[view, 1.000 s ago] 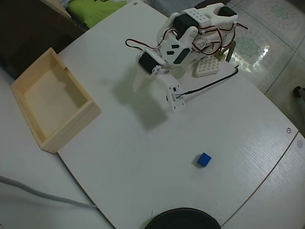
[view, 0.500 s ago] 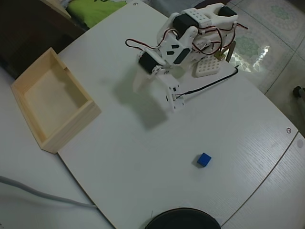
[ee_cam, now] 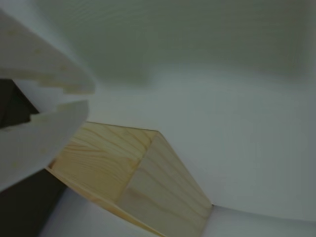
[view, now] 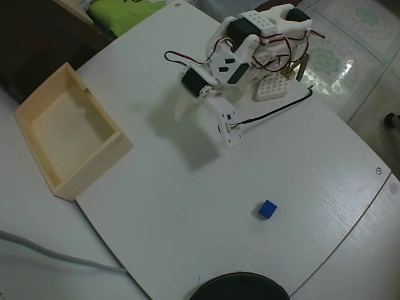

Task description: Pick up the small blue cube and put it into the box

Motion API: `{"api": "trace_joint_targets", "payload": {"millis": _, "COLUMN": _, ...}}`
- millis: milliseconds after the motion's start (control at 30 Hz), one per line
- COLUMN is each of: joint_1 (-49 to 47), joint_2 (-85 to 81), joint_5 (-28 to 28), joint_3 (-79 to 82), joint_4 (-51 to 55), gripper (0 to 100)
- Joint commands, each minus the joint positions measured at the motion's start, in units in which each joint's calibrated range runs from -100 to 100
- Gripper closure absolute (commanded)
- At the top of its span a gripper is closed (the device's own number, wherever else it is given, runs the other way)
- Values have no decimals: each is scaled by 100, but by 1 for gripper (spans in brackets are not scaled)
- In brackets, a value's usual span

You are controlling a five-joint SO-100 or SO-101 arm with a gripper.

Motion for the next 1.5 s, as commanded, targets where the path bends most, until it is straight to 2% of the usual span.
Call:
{"api": "trace_joint_targets", "payload": {"millis": 0, "joint_1": -129, "joint_2": -34, "joint_5": 27, "joint_3": -172, "joint_4": -17, "gripper": 99}}
{"api": "trace_joint_targets", "payload": {"millis": 267, "joint_1": -166, "joint_2": -26, "joint_5": 308, "joint_3": -1149, "joint_4": 280, "gripper": 90}}
{"api": "trace_joint_targets", "payload": {"millis": 567, "joint_1": -527, "joint_2": 118, "joint_5": 293, "joint_3": -2679, "joint_4": 960, "gripper": 90}}
{"api": "trace_joint_targets", "payload": {"millis": 967, "joint_1": -549, "joint_2": 3060, "joint_5": 267, "joint_3": -6000, "joint_4": 1028, "gripper": 90}}
{"api": "trace_joint_targets", "payload": {"millis": 1200, "joint_1": -630, "joint_2": 4911, "joint_5": 267, "joint_3": -8570, "joint_4": 2285, "gripper": 90}}
{"api": "trace_joint_targets", "payload": {"millis": 1467, "joint_1": -1699, "joint_2": 6280, "joint_5": 256, "joint_3": -11041, "joint_4": 4121, "gripper": 90}}
